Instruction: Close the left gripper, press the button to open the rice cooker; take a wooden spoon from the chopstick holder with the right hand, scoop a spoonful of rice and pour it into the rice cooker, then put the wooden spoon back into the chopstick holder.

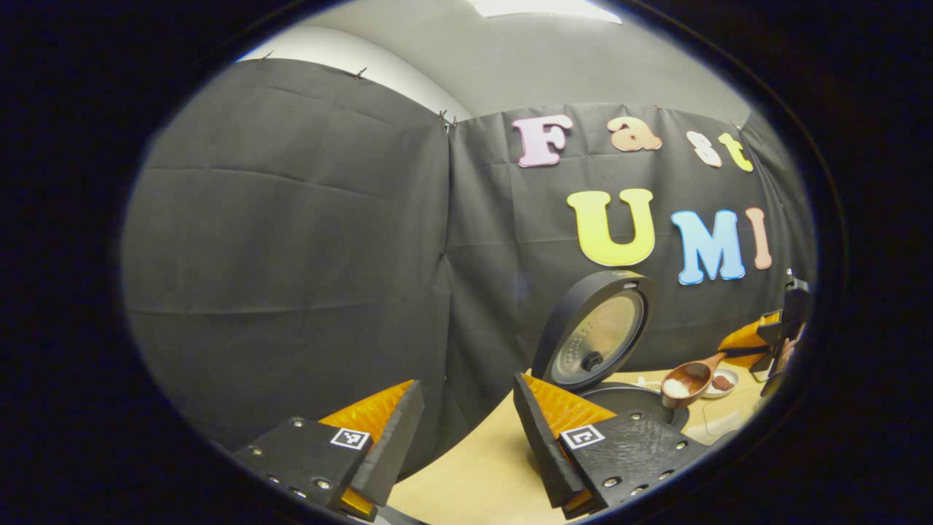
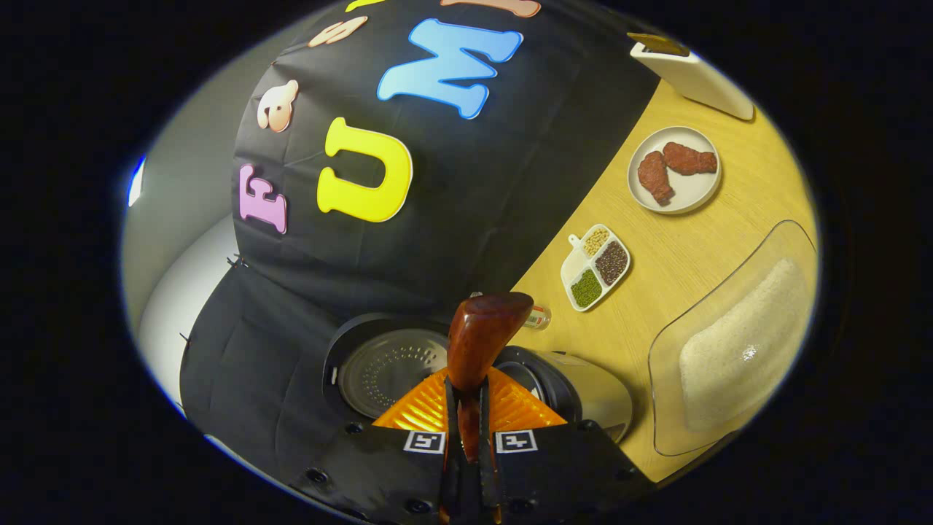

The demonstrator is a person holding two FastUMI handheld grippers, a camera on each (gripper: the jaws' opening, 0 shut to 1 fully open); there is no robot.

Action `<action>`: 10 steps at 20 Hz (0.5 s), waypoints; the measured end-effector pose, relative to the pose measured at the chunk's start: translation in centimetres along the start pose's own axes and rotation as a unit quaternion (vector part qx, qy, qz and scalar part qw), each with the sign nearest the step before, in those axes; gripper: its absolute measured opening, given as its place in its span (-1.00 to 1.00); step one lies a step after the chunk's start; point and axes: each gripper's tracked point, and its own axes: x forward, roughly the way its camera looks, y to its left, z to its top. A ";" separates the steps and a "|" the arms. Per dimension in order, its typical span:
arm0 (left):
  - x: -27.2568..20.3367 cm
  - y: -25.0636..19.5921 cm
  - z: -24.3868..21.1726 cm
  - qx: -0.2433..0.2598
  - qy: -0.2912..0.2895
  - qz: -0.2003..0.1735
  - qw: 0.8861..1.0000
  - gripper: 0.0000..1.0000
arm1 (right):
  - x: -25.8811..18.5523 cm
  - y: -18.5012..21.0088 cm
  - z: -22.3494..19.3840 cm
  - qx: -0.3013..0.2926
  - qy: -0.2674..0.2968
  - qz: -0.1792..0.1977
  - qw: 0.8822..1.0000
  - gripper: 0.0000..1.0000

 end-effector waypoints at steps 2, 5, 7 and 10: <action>0.0 1.0 -0.2 0.001 0.004 0.006 1.000 0.58 | 1.2 0.4 -1.0 -0.021 0.008 0.002 1.000 -0.79; 0.0 2.4 -0.6 0.004 0.010 0.018 1.000 0.58 | 2.8 0.7 -2.8 -0.052 0.022 0.002 0.998 -0.87; -0.1 3.2 -1.1 0.003 0.014 0.026 1.000 0.58 | 3.9 0.6 -4.0 -0.075 0.034 0.001 0.997 -0.79; 0.0 3.9 -1.5 0.001 0.018 0.036 0.999 0.58 | 5.0 0.3 -5.4 -0.117 0.045 -0.003 0.992 -0.78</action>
